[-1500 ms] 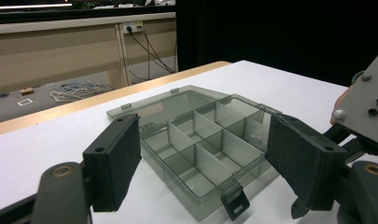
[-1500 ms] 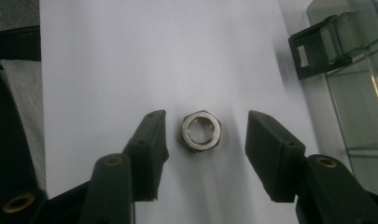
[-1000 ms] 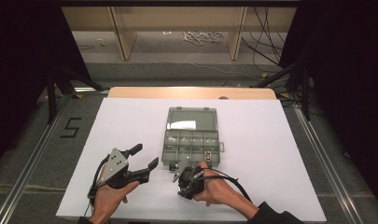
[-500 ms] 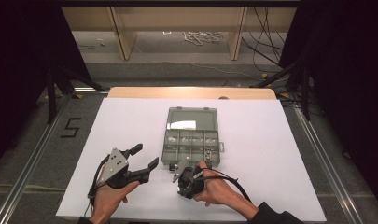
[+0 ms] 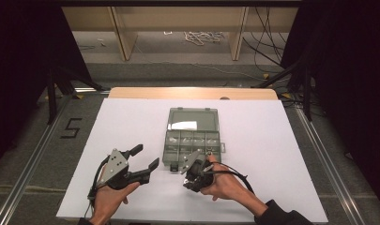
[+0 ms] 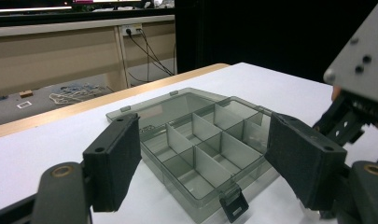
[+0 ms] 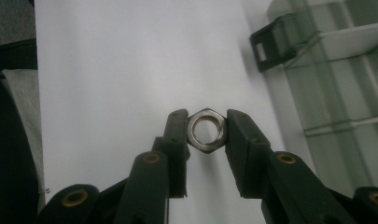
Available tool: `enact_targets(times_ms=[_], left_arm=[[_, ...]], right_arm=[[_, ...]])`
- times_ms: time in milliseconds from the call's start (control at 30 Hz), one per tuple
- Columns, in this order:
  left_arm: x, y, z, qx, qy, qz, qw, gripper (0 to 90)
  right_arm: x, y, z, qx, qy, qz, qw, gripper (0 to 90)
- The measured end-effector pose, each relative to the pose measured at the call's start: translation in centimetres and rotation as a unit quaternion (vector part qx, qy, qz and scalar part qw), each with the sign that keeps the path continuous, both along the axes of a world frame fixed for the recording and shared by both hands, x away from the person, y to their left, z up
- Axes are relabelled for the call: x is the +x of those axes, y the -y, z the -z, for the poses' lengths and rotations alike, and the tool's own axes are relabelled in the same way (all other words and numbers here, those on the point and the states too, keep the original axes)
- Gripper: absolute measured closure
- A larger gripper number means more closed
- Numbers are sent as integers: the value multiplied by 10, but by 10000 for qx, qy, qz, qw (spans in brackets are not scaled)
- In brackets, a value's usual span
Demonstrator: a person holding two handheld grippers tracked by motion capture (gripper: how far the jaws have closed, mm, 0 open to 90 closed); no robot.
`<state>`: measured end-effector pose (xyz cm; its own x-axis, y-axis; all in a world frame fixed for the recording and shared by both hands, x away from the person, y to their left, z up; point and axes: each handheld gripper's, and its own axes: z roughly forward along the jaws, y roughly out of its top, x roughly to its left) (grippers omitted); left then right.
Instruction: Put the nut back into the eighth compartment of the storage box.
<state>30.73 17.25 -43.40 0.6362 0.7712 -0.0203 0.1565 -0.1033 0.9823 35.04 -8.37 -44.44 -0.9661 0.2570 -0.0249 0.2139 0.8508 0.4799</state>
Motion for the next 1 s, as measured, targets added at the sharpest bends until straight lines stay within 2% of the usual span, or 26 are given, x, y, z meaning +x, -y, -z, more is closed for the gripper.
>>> enact_targets(times_ms=[267, 433, 467, 567, 933, 1000], left_arm=[[0, 0, 0, 4, 2, -2, 10000, 256], [0, 0, -1, -40, 18, -4, 10000, 257], [0, 0, -1, -43, 9, -8, 10000, 256], [0, 0, -1, -9, 8, -8, 10000, 256], [0, 1, 0, -3, -7, -7, 10000, 255], [0, 1, 0, 2, 0, -5, 10000, 255]], right_arm=[[11, 19, -17, 247, 141, 212, 9994, 703], [16, 30, -26, 276, 134, 329, 9990, 703], [18, 31, -27, 307, 213, 325, 9988, 703], [23, 40, -33, 319, 213, 432, 9983, 703], [38, 63, -42, 381, 388, 848, 9949, 703], [40, 66, -42, 370, 363, 892, 9947, 703]])
